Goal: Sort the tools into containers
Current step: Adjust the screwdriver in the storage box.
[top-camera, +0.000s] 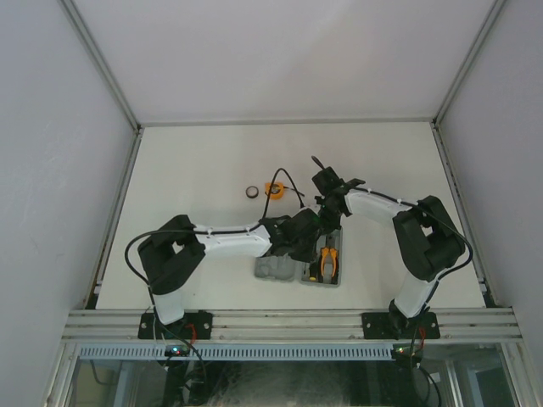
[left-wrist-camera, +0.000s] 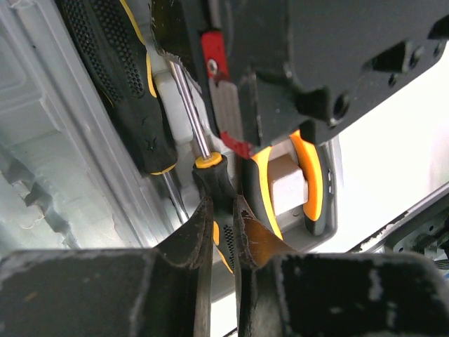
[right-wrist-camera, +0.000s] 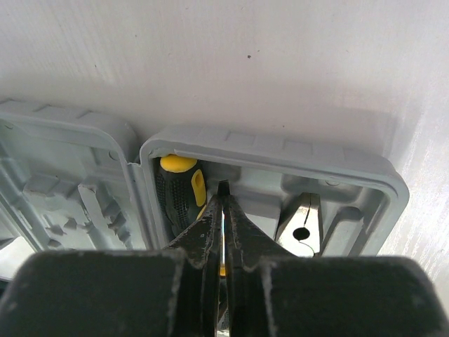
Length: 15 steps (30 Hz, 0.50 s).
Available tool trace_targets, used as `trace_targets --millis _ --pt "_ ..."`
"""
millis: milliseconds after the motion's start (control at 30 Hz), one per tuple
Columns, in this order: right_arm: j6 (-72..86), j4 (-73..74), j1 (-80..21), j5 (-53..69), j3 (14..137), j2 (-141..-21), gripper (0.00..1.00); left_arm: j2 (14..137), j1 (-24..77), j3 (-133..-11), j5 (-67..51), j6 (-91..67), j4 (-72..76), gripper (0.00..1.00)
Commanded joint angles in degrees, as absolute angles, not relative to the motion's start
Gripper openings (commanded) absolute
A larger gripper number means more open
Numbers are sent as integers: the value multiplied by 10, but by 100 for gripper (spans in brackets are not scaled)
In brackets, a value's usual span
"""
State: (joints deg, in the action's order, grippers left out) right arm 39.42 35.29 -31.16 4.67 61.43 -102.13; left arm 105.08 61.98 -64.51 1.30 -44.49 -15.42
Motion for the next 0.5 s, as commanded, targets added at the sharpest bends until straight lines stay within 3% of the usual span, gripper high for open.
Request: trace_targets --millis 0,467 --pt "369 330 -338 -31 551 -1137 0 1134 630 -604 -3 -424 -224 0" --pt "376 290 -347 -37 530 -1182 0 1151 630 -569 -3 -416 -222 0"
